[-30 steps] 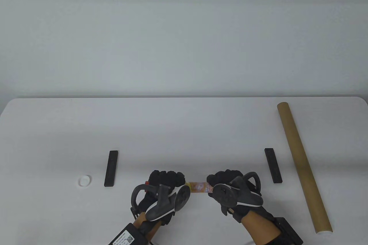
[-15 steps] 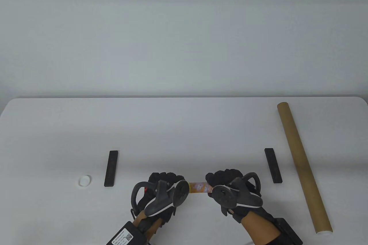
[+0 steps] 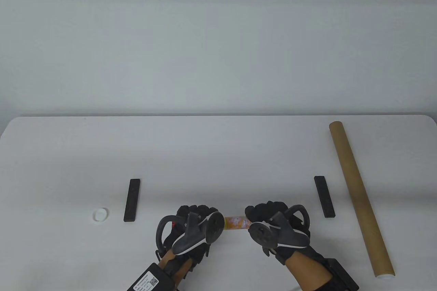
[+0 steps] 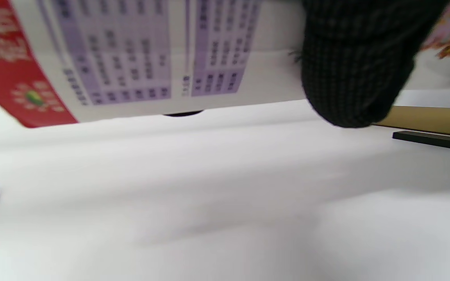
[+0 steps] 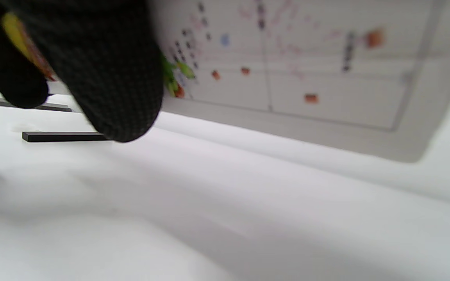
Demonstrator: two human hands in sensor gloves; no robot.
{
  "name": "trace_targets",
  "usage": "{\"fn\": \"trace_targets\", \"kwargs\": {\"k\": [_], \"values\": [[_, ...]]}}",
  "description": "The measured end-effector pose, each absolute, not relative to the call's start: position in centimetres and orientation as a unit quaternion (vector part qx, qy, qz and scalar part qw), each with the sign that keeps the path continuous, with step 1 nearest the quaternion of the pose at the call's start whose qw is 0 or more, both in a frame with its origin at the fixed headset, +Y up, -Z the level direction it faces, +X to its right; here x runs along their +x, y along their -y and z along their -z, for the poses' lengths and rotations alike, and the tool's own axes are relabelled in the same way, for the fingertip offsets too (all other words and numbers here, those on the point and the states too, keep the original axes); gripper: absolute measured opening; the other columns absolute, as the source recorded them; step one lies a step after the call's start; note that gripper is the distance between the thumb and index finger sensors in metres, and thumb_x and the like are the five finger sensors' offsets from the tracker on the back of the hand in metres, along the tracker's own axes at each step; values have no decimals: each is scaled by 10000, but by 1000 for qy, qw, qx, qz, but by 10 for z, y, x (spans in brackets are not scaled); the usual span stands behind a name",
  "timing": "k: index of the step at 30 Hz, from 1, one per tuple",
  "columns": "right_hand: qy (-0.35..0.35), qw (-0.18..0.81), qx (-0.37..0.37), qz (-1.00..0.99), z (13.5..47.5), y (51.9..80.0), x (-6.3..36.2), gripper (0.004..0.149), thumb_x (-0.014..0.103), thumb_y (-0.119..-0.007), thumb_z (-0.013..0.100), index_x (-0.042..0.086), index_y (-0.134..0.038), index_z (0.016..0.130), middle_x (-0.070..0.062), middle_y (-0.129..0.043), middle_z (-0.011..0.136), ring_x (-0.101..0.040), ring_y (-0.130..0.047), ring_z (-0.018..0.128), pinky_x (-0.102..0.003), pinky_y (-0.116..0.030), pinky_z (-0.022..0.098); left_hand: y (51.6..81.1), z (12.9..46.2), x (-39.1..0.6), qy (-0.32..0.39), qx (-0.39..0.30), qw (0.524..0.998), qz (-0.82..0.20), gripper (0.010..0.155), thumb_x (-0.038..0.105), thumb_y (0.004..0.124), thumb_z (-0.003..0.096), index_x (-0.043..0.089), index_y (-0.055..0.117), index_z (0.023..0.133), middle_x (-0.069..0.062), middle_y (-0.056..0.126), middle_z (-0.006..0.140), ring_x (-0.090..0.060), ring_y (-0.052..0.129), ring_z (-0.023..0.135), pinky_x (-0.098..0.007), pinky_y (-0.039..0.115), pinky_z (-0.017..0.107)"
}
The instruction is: Roll up map and store in mailing tube
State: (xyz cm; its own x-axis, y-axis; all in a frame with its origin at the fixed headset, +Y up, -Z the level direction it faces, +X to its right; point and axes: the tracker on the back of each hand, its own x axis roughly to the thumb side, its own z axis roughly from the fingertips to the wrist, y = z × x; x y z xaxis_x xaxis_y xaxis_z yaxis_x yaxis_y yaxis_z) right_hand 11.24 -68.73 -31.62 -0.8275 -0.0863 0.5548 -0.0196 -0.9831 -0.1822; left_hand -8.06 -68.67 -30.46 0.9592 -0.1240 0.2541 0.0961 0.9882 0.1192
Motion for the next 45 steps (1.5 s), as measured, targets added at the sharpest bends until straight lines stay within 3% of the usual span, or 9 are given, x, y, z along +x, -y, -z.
{"fn": "trace_targets", "kwargs": {"k": [4, 8, 13, 19, 25, 30, 37, 45], "values": [[-57, -34, -290, 955, 321, 688, 117, 560, 403, -1001, 410, 85, -889, 856, -51, -956, 615, -272, -1018, 452, -550, -813, 467, 682, 298, -78, 141, 116, 979, 85, 575, 634, 958, 307, 424, 837, 828, 104, 956, 711, -148, 1023, 646, -400, 758, 687], [-50, -41, -293, 954, 321, 688, 117, 561, 408, -1000, 410, 86, -889, 857, -49, -956, 616, -271, -1018, 452, -550, -811, 467, 682, 298, -79, 148, 118, 979, 80, 548, 630, 969, 295, 422, 861, 790, 110, 970, 645, -134, 1032, 576, -388, 775, 667], [-76, -15, -295, 952, 318, 689, 115, 596, 421, -995, 413, 78, -875, 885, -57, -955, 648, -281, -1021, 489, -551, -803, 486, 682, 302, -80, 147, 85, 983, 73, 511, 630, 965, 302, 425, 870, 760, 114, 975, 613, -127, 1036, 545, -382, 786, 655], [-119, 43, -304, 944, 310, 687, 109, 652, 411, -997, 414, 86, -823, 951, -77, -923, 730, -317, -994, 583, -579, -758, 545, 686, 314, -90, 127, -39, 991, -4, 507, 626, 968, 314, 421, 870, 767, 109, 973, 618, -133, 1033, 548, -384, 781, 658], [-107, 45, -309, 944, 311, 688, 106, 608, 403, -1013, 399, 94, -862, 901, -44, -952, 651, -274, -1020, 495, -545, -804, 496, 689, 318, -93, 128, -82, 988, -22, 503, 623, 972, 313, 421, 875, 763, 108, 977, 617, -134, 1036, 546, -386, 782, 658], [-87, 32, -305, 948, 313, 688, 108, 577, 393, -1010, 405, 95, -872, 880, -42, -949, 629, -266, -1016, 467, -540, -813, 477, 688, 312, -88, 132, -27, 991, 8, 552, 627, 965, 313, 413, 857, 809, 100, 970, 672, -150, 1031, 606, -400, 765, 676], [0, -83, -294, 952, 326, 695, 118, 576, 389, -1009, 409, 76, -875, 874, -55, -952, 618, -272, -1017, 449, -546, -816, 456, 680, 297, -79, 151, 110, 978, 94, 557, 624, 956, 315, 430, 840, 823, 111, 959, 700, -144, 1024, 639, -398, 755, 690], [-31, -37, -302, 952, 321, 696, 113, 614, 409, -994, 422, 73, -849, 914, -67, -941, 667, -296, -1011, 509, -560, -790, 491, 682, 303, -83, 147, 51, 986, 66, 494, 619, 963, 318, 430, 871, 765, 106, 970, 639, -141, 1035, 575, -387, 776, 667]]}}
